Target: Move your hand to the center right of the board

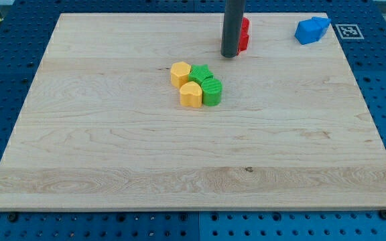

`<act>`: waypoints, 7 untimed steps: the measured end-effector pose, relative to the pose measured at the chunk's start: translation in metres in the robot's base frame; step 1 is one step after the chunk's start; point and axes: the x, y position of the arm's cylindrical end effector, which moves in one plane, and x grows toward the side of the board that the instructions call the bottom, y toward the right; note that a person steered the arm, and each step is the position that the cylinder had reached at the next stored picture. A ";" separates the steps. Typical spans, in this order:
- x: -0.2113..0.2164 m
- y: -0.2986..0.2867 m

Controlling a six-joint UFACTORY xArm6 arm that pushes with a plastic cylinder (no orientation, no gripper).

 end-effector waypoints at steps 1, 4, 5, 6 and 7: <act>0.000 -0.017; 0.006 -0.026; 0.035 0.024; 0.039 0.037; 0.043 0.038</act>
